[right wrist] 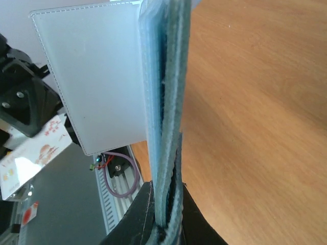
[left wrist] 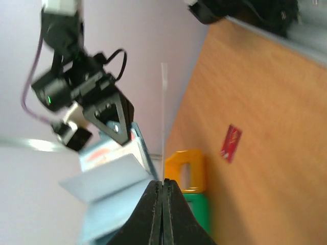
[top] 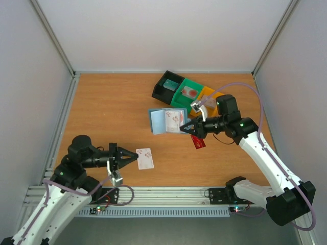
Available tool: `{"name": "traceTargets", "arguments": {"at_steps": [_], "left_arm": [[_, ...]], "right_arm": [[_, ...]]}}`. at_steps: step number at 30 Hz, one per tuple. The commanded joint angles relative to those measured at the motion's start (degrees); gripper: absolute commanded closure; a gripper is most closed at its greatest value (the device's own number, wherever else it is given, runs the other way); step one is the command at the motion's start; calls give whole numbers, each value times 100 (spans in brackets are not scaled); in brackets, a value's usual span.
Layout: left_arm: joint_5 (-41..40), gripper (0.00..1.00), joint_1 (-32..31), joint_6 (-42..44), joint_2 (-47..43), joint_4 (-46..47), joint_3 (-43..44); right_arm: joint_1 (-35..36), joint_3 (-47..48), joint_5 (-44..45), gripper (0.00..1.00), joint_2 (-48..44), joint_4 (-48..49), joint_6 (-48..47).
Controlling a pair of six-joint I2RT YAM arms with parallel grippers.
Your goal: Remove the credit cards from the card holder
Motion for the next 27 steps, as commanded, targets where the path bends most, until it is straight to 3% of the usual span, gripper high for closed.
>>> {"name": "traceTargets", "arguments": {"at_steps": [1,6,12,17,20,25,27], "left_arm": [[717,100,15,4801,-54,1991,-799],[1524,100,11,5683,260,3153,-785],[1308,100,-2,5892,61,2301,-701],[928,100,-2,5508,15,2450,-832],[537,100,-11,4748,9,2875,-976],[434,100,-11,4347,107,3591,-1261],[480,100,-11,4340,118,3584,-1281]], "right_arm": [[-16,-93,-202,99,-82,240,242],[-16,-44,-295,99,-24,180,249],[-14,-101,-312,99,59,184,333],[45,-226,-348,99,177,310,614],[148,-357,-158,99,331,366,818],[409,-1378,-993,99,878,2129,2202],[514,-1577,-972,99,1230,2241,2334]]}}
